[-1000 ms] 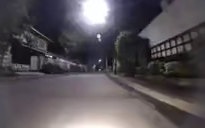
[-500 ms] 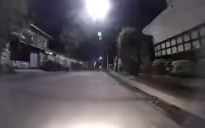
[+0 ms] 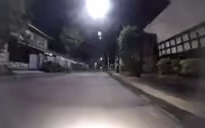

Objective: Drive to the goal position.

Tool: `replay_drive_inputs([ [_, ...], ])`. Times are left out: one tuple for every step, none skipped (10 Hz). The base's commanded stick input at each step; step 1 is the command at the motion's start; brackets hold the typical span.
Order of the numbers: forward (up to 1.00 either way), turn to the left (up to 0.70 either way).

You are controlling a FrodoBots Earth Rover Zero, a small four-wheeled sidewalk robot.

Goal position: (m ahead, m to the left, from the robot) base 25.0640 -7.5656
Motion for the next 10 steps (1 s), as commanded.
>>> replay_drive_inputs([
  [0.50,0.00],
  [0.50,0.00],
  [0.50,0.00],
  [0.50,0.00],
  [0.50,0.00],
  [0.50,-0.37],
  [0.50,-0.50],
  [0.50,-0.50],
  [0.50,-0.28],
  [0.50,-0.03],
])
